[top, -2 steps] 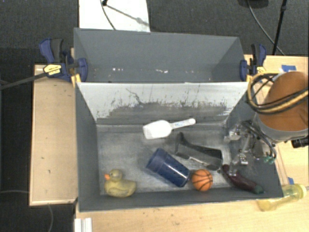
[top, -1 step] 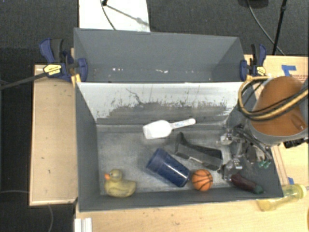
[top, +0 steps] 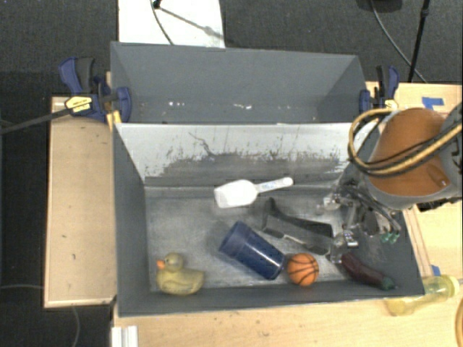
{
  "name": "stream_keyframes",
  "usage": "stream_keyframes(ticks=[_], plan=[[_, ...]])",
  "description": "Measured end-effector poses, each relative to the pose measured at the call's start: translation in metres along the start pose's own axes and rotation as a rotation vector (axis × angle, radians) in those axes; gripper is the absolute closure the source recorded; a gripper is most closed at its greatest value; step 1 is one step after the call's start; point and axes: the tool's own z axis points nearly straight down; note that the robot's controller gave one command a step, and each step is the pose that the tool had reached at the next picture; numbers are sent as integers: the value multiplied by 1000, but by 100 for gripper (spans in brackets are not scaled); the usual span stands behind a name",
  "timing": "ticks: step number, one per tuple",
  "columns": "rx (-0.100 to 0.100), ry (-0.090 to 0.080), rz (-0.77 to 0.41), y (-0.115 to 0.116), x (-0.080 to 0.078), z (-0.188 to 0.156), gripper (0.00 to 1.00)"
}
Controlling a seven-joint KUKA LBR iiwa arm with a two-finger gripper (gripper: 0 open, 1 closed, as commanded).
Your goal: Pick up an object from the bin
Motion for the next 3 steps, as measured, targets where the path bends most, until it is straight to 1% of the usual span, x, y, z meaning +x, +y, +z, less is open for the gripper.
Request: stream_keyframes(ticks=[1, 2, 3], plan=[[2, -3, 119, 13, 15, 28, 0], [11, 85, 250, 15, -45, 47, 100], [13, 110, 266, 14, -52, 48, 100]])
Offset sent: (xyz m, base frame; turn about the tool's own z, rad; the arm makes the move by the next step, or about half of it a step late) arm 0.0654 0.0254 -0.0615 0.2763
